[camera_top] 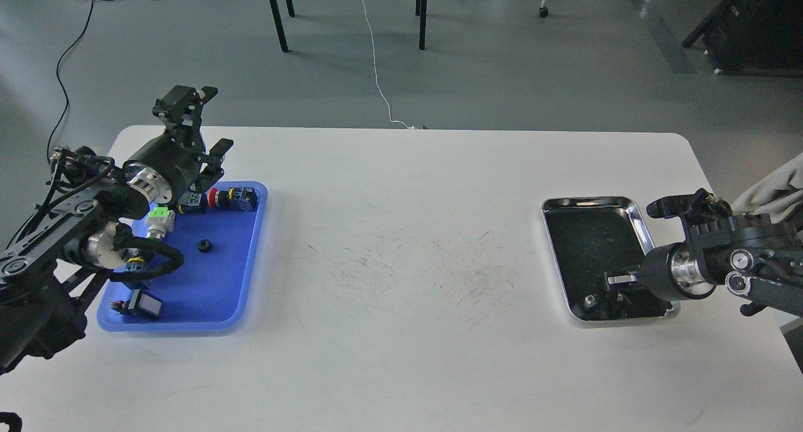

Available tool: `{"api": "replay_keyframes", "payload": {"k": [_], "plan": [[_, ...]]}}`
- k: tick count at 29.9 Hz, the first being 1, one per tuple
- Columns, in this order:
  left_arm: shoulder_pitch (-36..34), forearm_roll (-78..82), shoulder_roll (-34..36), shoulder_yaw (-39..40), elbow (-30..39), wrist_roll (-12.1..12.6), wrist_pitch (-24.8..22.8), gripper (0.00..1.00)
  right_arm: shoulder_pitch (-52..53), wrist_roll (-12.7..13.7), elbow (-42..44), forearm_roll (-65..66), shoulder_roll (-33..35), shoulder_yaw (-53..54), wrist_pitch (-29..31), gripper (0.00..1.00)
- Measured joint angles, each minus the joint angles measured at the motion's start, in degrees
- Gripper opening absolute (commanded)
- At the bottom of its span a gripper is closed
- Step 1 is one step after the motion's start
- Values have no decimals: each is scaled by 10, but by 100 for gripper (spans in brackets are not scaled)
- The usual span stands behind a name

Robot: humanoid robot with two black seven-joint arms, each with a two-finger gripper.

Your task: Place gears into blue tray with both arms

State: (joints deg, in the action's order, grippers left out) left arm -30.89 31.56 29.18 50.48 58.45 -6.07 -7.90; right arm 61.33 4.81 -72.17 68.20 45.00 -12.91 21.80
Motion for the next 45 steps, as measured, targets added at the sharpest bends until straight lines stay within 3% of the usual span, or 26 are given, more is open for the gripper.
{"api": "replay_keyframes", "payload": {"k": [6, 10, 16, 30, 36, 40, 45], "plan": [[-3, 0, 1, 0, 0, 0, 0, 98, 49, -1, -53, -25, 14, 22, -12, 2], [-5, 0, 1, 0, -1, 0, 0, 98, 116, -2, -88, -109, 18, 28, -18, 2], [-6, 0, 1, 1, -1, 1, 2, 98, 198, -4, -95, -228, -55, 28, -34, 2], [-8, -1, 1, 2, -1, 1, 2, 98, 174, -16, 152, -258, -429, 17, -59, 1], [-8, -1, 0, 3, -1, 1, 3, 98, 122, -18, 247, -258, -449, 20, -66, 2], [-9, -1, 0, 3, -1, 1, 3, 98, 112, -34, 245, -264, -450, 23, -66, 2], [-9, -2, -1, 3, -1, 0, 2, 98, 94, -37, 226, -265, -450, 24, -66, 2]]}}
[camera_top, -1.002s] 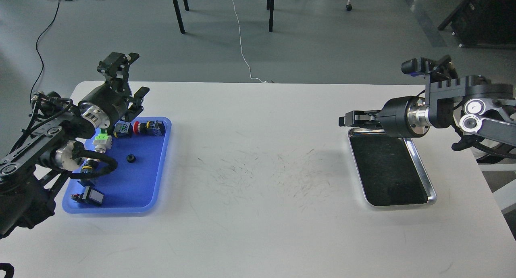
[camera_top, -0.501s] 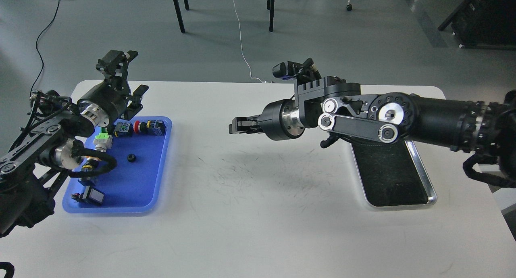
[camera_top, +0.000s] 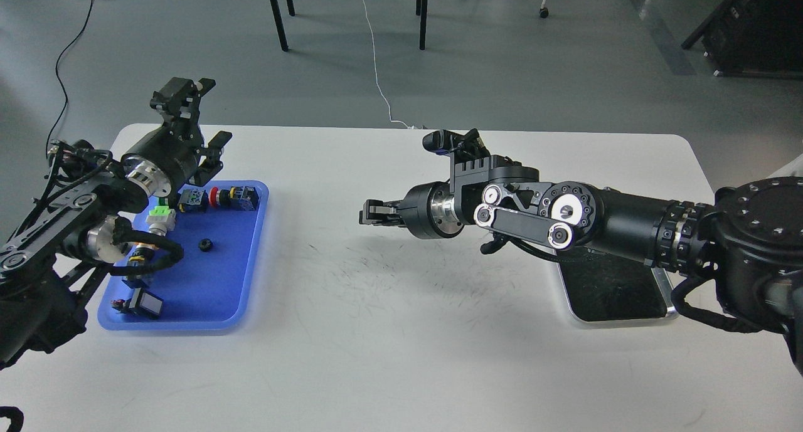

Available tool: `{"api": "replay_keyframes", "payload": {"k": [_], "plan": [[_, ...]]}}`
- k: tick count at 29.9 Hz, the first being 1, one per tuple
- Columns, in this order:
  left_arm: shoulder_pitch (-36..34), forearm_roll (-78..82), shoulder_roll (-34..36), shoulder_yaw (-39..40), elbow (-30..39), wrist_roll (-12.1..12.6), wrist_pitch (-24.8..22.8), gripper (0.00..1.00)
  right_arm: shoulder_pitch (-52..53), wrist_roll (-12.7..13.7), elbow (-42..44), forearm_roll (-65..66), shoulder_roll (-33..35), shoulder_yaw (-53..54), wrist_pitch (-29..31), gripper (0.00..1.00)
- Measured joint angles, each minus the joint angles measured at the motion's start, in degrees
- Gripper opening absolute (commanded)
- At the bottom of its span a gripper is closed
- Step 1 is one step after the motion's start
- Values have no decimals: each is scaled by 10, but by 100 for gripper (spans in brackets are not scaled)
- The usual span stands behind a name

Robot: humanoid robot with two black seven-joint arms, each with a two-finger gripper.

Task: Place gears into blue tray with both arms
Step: 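Carry the second black gear toward the table center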

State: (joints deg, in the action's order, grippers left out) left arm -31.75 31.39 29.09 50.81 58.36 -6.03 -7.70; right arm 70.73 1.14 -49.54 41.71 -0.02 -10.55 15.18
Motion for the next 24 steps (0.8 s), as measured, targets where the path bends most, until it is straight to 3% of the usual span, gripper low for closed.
{"api": "replay_keyframes", "payload": {"k": [13, 17, 20, 24], "plan": [[0, 0, 3, -1, 1, 0, -2, 98, -59, -1, -8, 1, 0, -2, -10, 6], [0, 0, 5, -1, 1, 0, -2, 98, -69, -1, -8, 1, 0, -3, -26, 16], [0, 0, 7, -1, 1, 0, -2, 98, -76, -1, -8, 1, 0, -3, -37, 35], [0, 1, 7, -2, 1, 1, -2, 98, -82, -1, -8, 1, 0, -3, -47, 47]]}}
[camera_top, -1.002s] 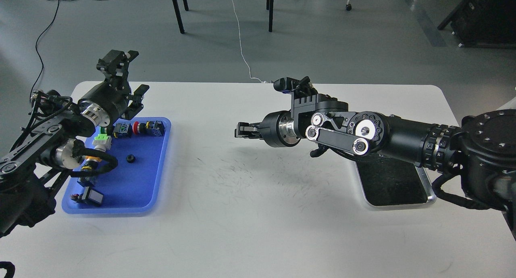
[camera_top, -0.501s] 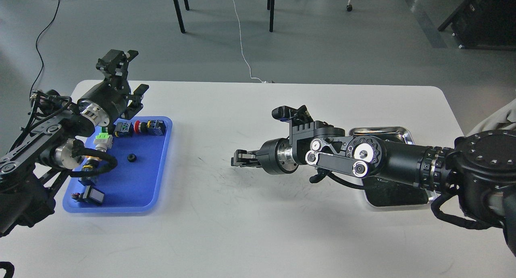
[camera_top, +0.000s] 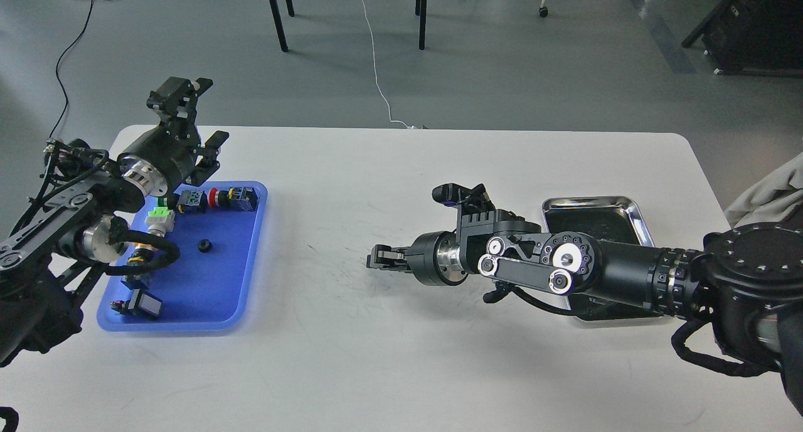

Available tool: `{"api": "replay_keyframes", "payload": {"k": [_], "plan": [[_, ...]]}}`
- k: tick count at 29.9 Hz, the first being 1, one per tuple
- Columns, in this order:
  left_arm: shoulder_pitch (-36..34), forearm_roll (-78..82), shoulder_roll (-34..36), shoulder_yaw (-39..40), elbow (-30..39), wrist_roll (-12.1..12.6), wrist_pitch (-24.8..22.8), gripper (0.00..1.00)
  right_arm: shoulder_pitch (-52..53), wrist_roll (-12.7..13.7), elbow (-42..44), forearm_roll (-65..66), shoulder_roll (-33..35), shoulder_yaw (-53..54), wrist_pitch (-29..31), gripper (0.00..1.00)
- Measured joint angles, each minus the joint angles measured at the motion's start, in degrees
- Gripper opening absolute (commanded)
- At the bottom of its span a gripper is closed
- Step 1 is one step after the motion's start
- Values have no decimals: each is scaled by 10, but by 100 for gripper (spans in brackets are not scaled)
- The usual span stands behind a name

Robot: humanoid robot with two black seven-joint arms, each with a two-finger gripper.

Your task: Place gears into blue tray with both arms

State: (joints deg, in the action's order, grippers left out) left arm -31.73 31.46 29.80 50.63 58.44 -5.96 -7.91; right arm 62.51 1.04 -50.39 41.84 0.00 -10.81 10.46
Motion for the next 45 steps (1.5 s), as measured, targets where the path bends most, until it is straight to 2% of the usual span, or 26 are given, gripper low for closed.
{"api": "replay_keyframes", "payload": {"k": [3, 12, 23, 30, 32, 36, 41, 45], "plan": [[0, 0, -1, 0, 0, 1, 0, 98, -1, 0, -1, 0, 0, 0, -4, 71], [0, 1, 1, -1, 0, 1, 2, 98, 0, 0, 4, -5, 0, 8, -13, 93], [-2, 1, 21, 1, 9, 2, -2, 98, 9, 1, 5, -11, 0, 123, -4, 93], [-3, -1, 64, 2, 57, 5, -7, 98, 13, -2, -20, -28, 0, 245, -2, 93], [-3, -1, 75, 2, 73, 7, -8, 98, 7, -2, -48, -55, 35, 276, 0, 93], [-4, -1, 84, 2, 101, 8, -10, 98, -25, -2, -117, -100, 149, 344, 3, 93], [-7, 0, 99, 3, 129, 8, -10, 98, -120, -2, -194, -144, 272, 460, 24, 93], [-9, 6, 128, 1, 164, 9, -22, 98, -201, -2, -211, -203, 331, 559, 53, 93]]}}
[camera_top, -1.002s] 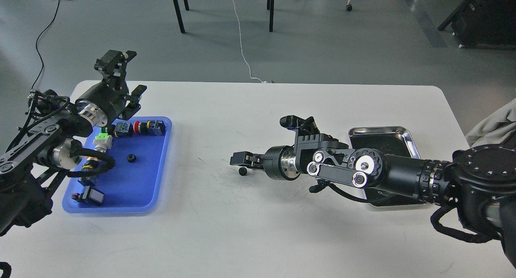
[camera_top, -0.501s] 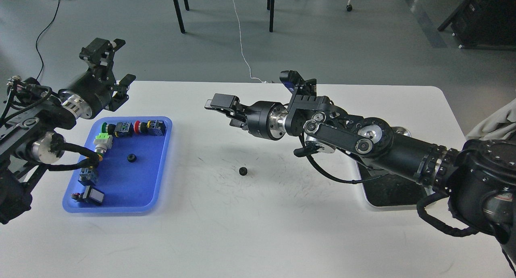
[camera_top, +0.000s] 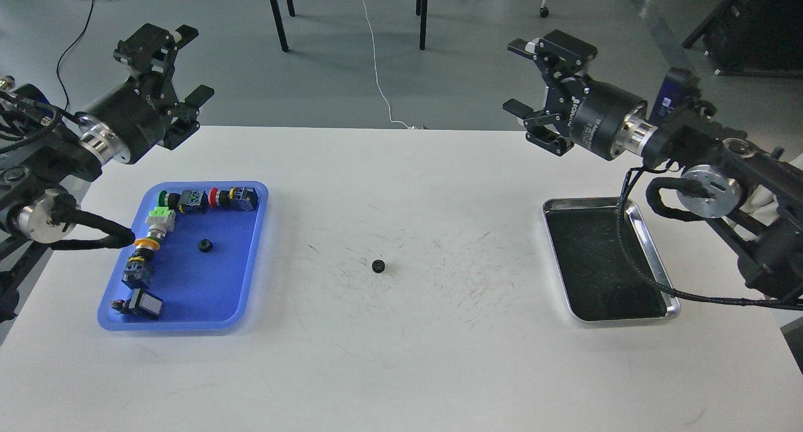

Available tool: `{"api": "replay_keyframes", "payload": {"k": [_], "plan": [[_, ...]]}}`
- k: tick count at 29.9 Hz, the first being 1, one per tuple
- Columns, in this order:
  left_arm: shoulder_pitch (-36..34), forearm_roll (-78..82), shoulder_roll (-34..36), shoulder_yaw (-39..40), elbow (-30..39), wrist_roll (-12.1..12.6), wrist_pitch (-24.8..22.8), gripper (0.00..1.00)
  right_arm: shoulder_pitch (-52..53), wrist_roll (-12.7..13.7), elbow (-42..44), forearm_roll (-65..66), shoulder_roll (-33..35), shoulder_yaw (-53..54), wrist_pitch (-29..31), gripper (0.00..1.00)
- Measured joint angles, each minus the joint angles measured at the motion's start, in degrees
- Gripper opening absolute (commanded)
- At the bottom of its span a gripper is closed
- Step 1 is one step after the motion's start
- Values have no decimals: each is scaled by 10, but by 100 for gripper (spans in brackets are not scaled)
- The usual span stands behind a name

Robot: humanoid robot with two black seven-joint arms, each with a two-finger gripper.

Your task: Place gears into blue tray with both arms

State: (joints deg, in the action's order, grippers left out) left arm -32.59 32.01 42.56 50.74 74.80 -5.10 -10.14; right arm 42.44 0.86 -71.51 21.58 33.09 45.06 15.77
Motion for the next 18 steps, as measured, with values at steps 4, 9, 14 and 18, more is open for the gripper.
{"api": "replay_keyframes", "payload": {"k": [4, 9, 14, 18], "plan": [[3, 10, 56, -1, 71, 0, -32, 98, -80, 0, 4, -90, 36, 96, 18, 93], [34, 16, 129, -5, 168, 0, -41, 98, -173, -3, 12, -196, 63, 179, 38, 93], [67, 114, 153, -7, 203, 2, -33, 98, -223, -19, 66, -276, 53, 210, 73, 93], [101, 270, 153, -27, 205, 10, -31, 98, -230, -22, 122, -301, 11, 214, 97, 93]]}}
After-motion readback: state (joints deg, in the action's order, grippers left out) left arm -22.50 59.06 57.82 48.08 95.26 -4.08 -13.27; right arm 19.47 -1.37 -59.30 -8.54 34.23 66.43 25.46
